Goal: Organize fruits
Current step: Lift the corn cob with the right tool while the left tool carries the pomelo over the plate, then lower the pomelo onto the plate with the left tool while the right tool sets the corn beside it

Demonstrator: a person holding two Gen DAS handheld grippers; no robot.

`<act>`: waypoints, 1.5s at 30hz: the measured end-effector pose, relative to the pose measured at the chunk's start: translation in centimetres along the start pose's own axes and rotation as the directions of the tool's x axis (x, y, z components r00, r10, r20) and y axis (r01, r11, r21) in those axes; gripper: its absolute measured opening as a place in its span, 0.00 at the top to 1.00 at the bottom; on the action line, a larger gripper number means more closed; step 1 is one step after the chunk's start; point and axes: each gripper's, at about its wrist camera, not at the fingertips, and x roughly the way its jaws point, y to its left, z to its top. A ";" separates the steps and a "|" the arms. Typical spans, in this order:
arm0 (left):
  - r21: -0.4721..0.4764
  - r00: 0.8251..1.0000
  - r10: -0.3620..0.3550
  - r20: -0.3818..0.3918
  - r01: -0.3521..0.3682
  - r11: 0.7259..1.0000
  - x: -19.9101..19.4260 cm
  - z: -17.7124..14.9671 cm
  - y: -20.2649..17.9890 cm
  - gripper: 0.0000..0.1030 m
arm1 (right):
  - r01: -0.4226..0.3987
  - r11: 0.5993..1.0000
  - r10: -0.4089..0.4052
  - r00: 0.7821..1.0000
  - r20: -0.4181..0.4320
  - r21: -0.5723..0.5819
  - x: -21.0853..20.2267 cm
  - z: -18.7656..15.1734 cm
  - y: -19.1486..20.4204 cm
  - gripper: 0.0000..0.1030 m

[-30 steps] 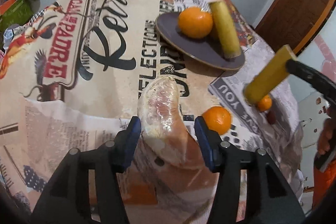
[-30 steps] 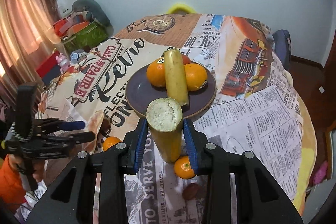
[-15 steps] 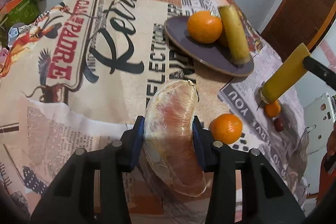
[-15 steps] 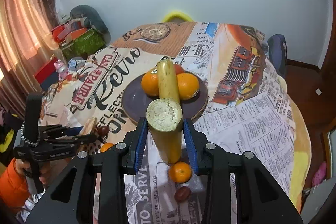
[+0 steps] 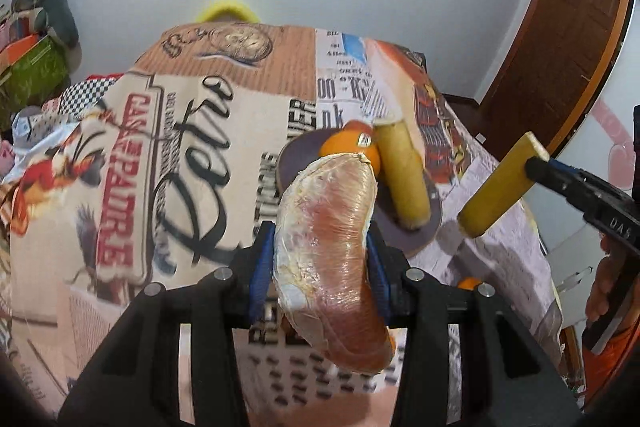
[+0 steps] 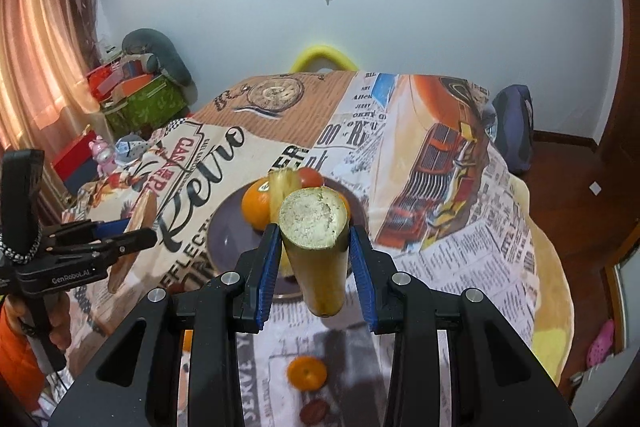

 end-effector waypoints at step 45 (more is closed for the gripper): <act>-0.044 0.997 -0.008 -0.074 0.005 0.999 8.7 3.2 1.0 0.49 | -0.095 0.991 0.089 0.993 -0.079 -0.089 7.6 2.0 4.3 0.68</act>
